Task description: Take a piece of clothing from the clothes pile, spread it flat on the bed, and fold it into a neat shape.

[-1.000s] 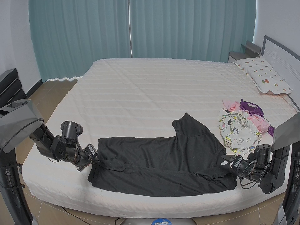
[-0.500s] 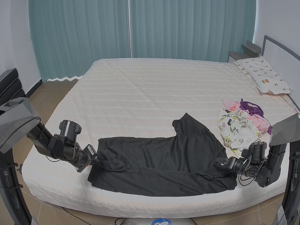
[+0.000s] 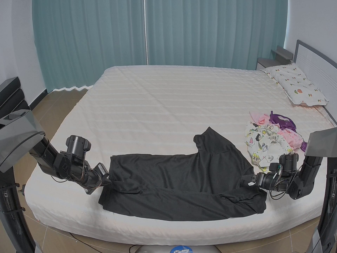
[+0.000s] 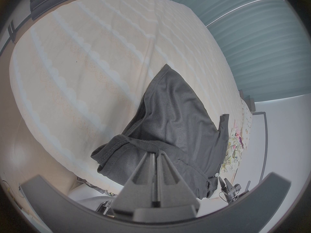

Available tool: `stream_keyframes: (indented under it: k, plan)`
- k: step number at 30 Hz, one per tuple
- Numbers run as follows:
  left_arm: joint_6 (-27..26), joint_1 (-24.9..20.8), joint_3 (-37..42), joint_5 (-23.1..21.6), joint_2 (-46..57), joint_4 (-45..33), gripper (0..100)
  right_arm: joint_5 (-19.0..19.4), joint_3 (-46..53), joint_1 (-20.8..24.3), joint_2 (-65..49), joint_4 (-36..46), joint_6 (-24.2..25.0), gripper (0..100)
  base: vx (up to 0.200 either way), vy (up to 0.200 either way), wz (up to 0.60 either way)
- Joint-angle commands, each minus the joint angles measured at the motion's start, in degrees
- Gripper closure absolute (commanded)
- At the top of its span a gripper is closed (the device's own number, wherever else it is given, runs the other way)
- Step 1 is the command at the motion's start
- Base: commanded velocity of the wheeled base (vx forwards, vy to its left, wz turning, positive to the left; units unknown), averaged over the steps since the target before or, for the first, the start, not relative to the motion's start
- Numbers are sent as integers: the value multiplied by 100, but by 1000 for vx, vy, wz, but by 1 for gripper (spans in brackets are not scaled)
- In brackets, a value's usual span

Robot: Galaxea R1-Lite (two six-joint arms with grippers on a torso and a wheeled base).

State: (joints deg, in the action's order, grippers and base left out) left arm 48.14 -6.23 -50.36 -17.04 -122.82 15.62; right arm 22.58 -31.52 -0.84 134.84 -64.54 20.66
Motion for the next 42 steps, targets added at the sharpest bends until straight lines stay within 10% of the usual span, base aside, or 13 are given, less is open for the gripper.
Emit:
stream_keyframes:
  k: [1,12,13,42]
  plan:
    - [2,-1,9,-1,4,3,100,1,-29,-21,121,3,-36,0,0,0,0]
    - [2,-1,0,8,4,12,100,1,-3,31,332,3,-300,0,0,0,0]
    - [-6,-1,0,8,4,12,100,1,24,31,324,3,-308,100,0,0,0]
    - [178,157,237,-18,417,3,100,221,771,-294,-239,-665,61,100,0,0,0]
